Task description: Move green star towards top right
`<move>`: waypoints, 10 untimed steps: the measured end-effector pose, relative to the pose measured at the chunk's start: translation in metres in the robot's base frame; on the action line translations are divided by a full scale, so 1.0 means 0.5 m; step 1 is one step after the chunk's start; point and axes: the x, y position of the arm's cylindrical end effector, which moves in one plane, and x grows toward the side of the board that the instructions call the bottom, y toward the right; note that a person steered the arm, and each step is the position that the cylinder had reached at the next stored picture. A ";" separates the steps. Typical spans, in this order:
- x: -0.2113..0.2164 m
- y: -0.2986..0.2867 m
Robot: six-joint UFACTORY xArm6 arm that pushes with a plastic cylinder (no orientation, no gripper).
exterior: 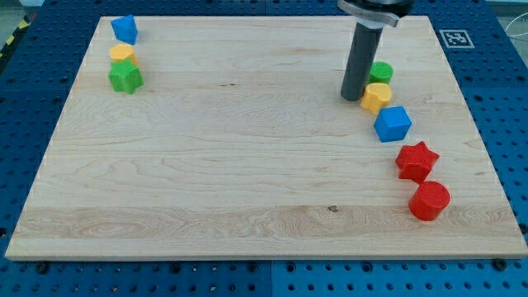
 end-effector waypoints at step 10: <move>-0.055 -0.794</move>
